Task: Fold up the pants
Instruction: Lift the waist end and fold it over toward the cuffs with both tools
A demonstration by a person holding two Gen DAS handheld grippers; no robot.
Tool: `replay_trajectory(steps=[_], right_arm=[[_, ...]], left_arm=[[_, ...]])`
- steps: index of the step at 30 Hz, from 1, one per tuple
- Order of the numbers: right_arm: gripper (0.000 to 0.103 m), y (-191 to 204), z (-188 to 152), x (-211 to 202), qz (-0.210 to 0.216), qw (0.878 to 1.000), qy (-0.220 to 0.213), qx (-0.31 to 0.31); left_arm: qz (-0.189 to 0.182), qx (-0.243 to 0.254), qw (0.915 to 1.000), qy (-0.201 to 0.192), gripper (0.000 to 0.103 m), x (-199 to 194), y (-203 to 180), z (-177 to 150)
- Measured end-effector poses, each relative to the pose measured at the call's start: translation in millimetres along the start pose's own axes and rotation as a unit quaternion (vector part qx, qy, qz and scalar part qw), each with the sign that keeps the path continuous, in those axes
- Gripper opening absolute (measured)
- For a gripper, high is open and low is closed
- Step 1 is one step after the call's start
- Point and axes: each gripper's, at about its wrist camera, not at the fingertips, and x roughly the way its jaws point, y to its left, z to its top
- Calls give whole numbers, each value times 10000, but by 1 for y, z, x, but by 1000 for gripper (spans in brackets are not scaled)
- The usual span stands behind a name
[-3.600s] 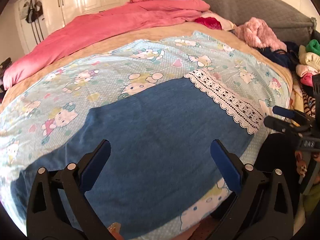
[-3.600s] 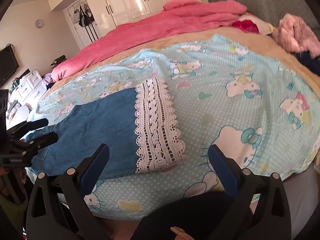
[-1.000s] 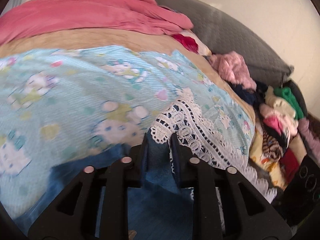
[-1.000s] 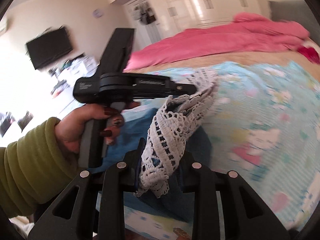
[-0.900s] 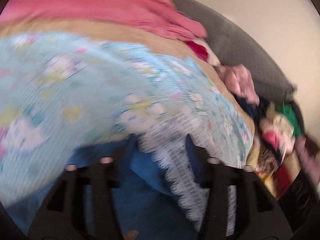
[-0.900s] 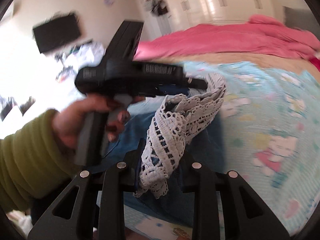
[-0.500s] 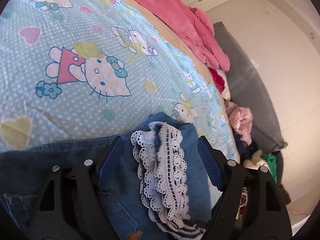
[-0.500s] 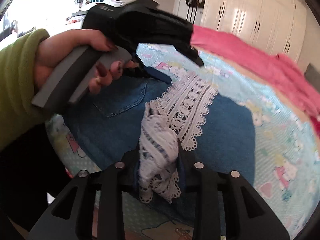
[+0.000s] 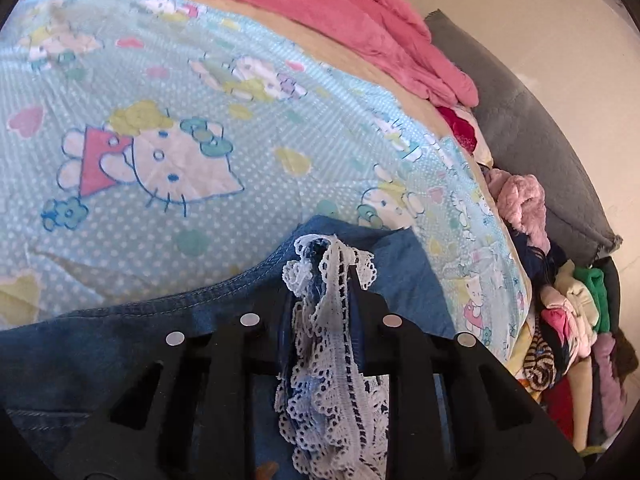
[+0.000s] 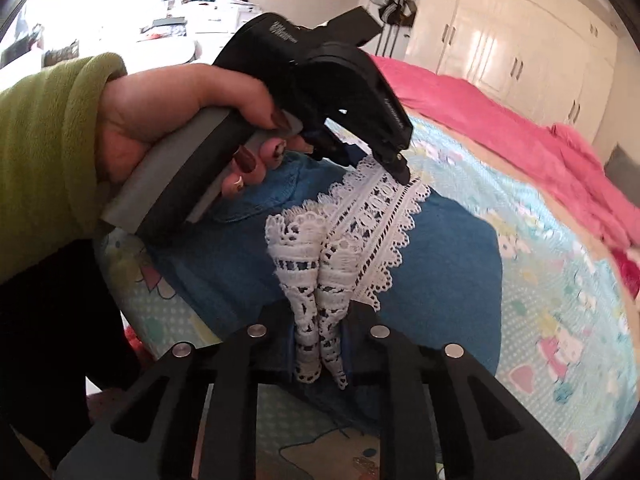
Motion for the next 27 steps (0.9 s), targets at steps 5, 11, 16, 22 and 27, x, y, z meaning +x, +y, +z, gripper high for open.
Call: replay_trajectory(steps=[5, 11, 16, 22, 27], right_arm=[[17, 12, -2, 7, 49, 9996, 105, -249], [35, 13, -3, 1, 369, 9990, 78, -223], [53, -6, -3, -25, 1152, 9928, -91, 309], [65, -43, -6, -59, 1277, 9852, -353, 1089], [65, -80, -19, -64, 790, 9828, -169, 1663]], left_arm=[[356, 221, 9991, -49, 18, -5, 4, -2], [454, 185, 9988, 26, 33, 1, 12, -2], [670, 323, 9969, -273, 53, -25, 9, -4], [792, 504, 9919, -859, 55, -69, -7, -11], [865, 706, 9870, -1154, 55, -96, -28, -48]])
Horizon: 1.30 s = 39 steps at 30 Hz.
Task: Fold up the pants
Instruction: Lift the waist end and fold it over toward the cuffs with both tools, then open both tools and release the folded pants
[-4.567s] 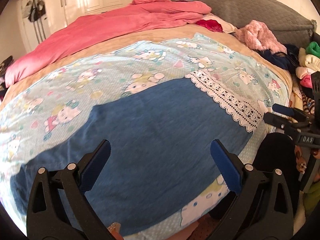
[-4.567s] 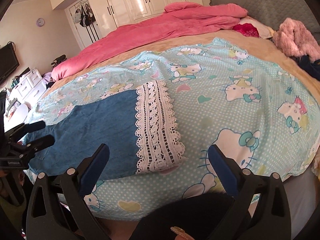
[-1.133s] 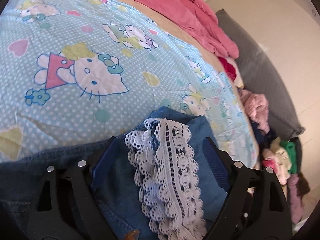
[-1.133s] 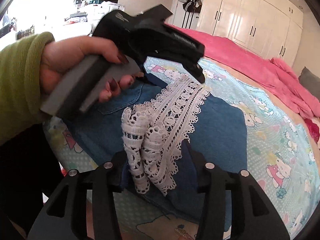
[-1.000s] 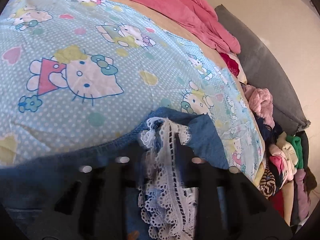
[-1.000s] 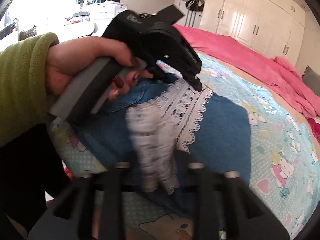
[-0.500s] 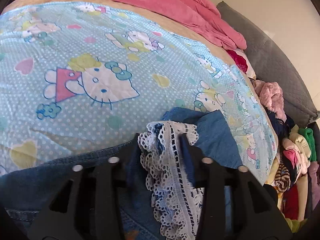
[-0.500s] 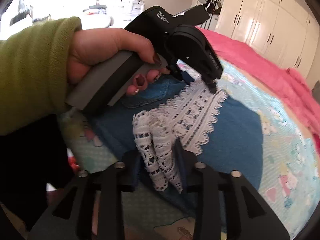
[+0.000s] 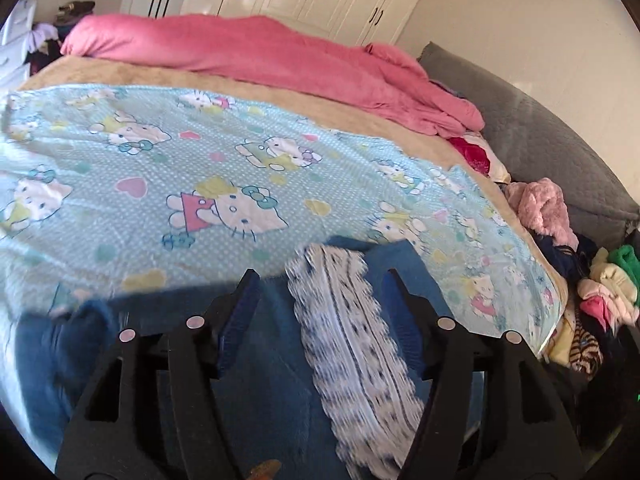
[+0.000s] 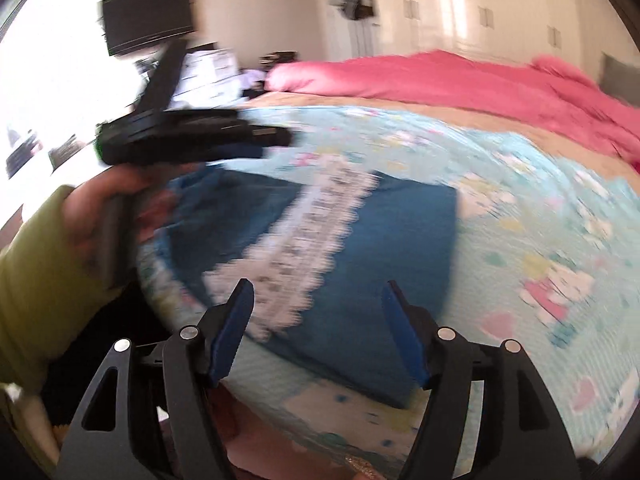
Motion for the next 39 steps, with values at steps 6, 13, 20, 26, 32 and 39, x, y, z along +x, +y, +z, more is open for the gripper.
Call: replay_trajectory(steps=[6, 13, 20, 26, 32, 39], right_arm=[[29, -27, -11, -2, -266, 9988, 232, 353], [27, -18, -22, 17, -433, 9965, 695, 159], [25, -28, -36, 30, -590, 9917, 1093, 339], [28, -27, -35, 27, -582, 9925, 1019, 341], [47, -31, -27, 12, -571, 9946, 661, 555], [63, -39, -22, 4, -549, 9940, 466, 818]], left_arm=[[-170, 278, 9995, 19, 25, -24, -28, -35], [-30, 1023, 9888, 1084, 22, 3, -62, -85], [11, 943, 9878, 1239, 24, 9, -52, -97], [-70, 936, 9883, 1198, 45, 3, -55, -96], [-85, 892, 9891, 1170, 48, -3, -57, -96], [-47, 862, 9893, 1177, 58, -9, -59, -98]])
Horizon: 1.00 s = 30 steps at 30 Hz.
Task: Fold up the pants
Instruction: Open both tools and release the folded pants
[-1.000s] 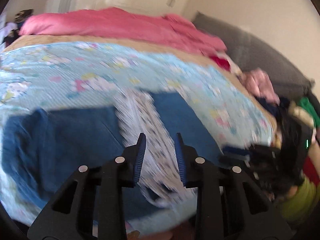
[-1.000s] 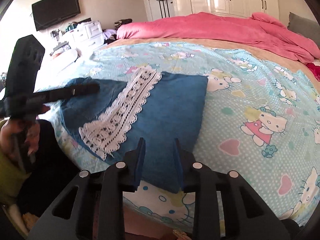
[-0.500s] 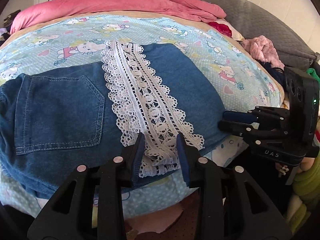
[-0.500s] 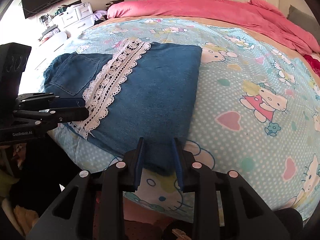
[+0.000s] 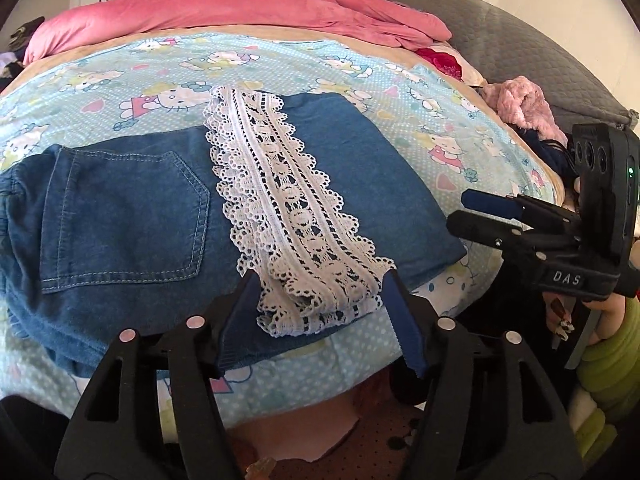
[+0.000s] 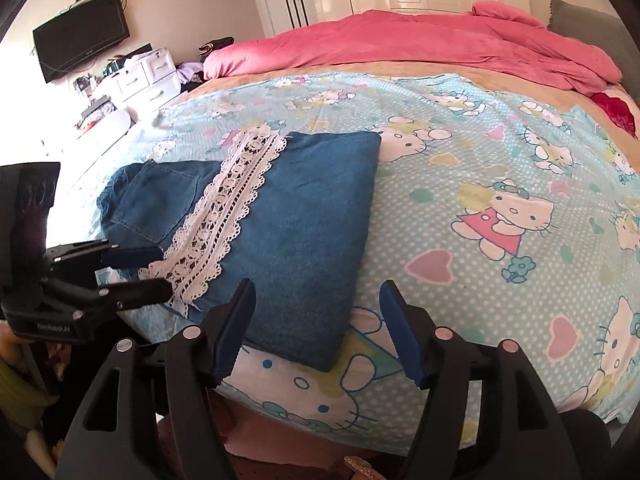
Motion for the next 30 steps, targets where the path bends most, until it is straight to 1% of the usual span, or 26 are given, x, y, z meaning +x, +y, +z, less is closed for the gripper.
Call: replay_trajectory(steps=[4, 5, 6, 7, 8, 10, 11, 12, 14, 16, 18, 23, 27, 28, 30], right_arm=[[63, 0, 1, 0, 18, 10000, -11, 55], [68, 0, 1, -1, 11, 10000, -27, 80], [81, -1, 1, -1, 0, 9999, -41, 103], [83, -2, 2, -3, -3, 9998, -103, 151], [83, -3, 3, -5, 2, 9998, -140, 174], [83, -4, 5, -8, -13, 9995, -218, 215], [86, -5, 7, -10, -30, 9994, -244, 240], [86, -5, 8, -11, -24, 9993, -256, 267], [86, -6, 10, -11, -27, 9993, -238, 285], [86, -5, 11, -10, -74, 9993, -226, 278], [86, -5, 12, -9, -98, 9993, -213, 274], [86, 1, 15, -11, -139, 9994, -227, 234], [86, 7, 22, -15, -91, 9993, -317, 158], [97, 9, 23, -15, -94, 9993, -323, 138], [99, 14, 28, -17, -76, 9992, -379, 73]], left_arm=[[18, -14, 10000, -30, 63, -4, -1, -1], [21, -18, 10000, -38, 64, -5, -1, 0], [27, -22, 10000, -51, 67, -6, -1, 0], [34, -23, 10000, -67, 69, -8, -1, 0], [37, -26, 10000, -78, 71, -9, 0, 0], [41, -49, 9999, -127, 77, -14, 1, 1], [51, -62, 9999, -150, 79, -16, 1, 1], [72, -73, 9998, -180, 82, -18, 2, 1], [108, -87, 9997, -221, 83, -23, 5, 2], [165, -132, 9994, -268, 90, -27, 8, 2], [212, -182, 9992, -302, 93, -32, 12, 2], [348, -376, 9979, -386, 93, -43, 24, 0], [464, -518, 9964, -482, 93, -55, 35, -2], [489, -558, 9959, -515, 93, -59, 38, -3], [536, -646, 9948, -574, 93, -65, 45, -5]])
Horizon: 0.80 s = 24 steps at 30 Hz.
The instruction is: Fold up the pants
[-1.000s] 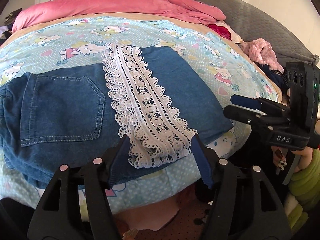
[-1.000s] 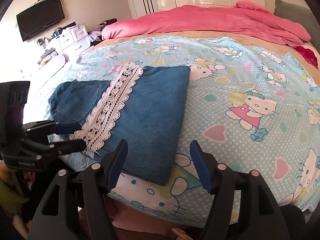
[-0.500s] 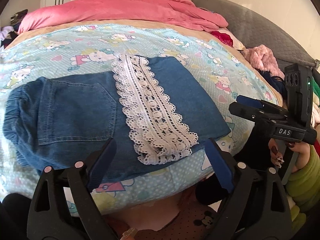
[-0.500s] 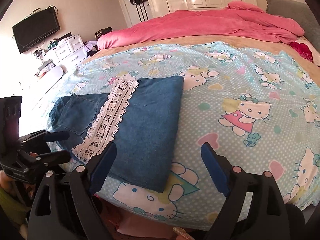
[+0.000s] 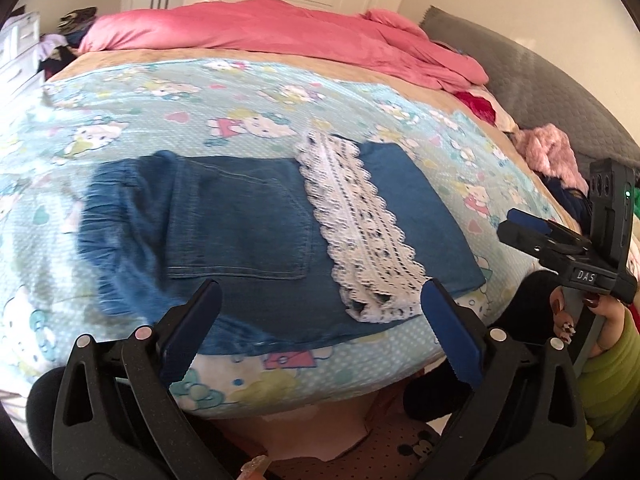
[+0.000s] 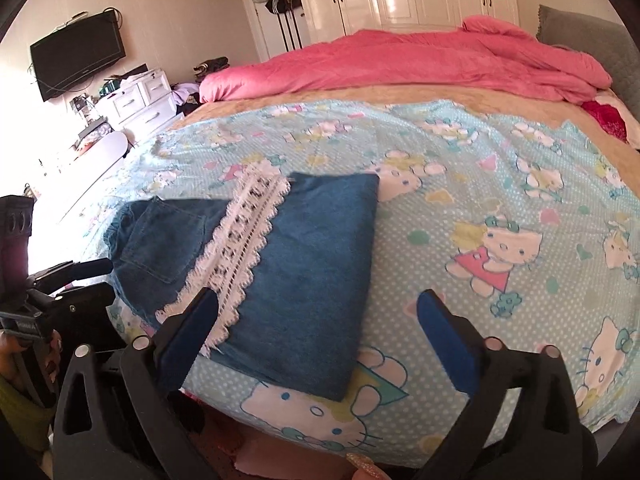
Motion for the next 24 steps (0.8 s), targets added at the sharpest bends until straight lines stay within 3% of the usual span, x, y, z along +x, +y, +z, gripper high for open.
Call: replay_trajectory(steps=[12, 18, 24], right_arm=[[99, 48, 45, 5, 591, 9966, -82, -574], [99, 91, 74, 27, 1001, 9879, 103, -1179], [99, 134, 106, 65, 1542, 9719, 476, -1715]], left_arm=[[265, -763, 9966, -188, 93, -27, 51, -9], [268, -1093, 9934, -220, 93, -30, 69, -10], [89, -1366, 9905, -112, 93, -19, 78, -10]])
